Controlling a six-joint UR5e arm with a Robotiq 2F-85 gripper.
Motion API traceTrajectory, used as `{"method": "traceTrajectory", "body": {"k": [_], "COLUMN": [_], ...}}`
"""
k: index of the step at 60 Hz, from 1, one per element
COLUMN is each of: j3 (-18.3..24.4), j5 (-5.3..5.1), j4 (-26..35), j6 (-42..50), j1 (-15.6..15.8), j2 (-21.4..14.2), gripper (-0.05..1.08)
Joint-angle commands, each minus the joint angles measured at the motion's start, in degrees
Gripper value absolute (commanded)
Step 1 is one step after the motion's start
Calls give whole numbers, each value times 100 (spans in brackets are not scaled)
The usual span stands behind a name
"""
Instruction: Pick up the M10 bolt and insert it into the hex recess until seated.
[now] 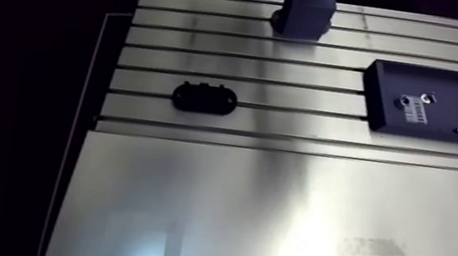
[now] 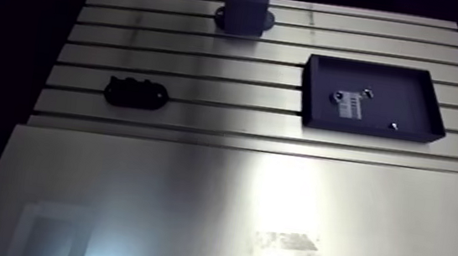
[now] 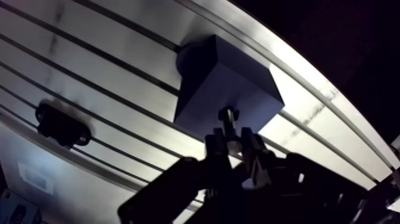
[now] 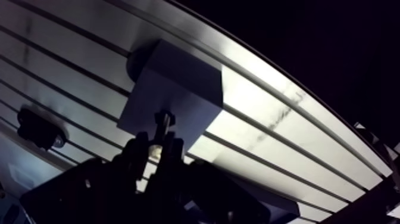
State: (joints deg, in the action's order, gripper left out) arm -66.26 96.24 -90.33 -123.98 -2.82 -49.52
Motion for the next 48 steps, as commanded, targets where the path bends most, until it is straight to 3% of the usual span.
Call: {"method": "traceTrajectory", "body": {"k": [1,48], "j3": [-13,-57], "j5": [-4,-31], "j4": [-80,-86], "j6": [-7,-18], "j1": [0,9], "j2": [0,-9], "gripper": [86,86]}}
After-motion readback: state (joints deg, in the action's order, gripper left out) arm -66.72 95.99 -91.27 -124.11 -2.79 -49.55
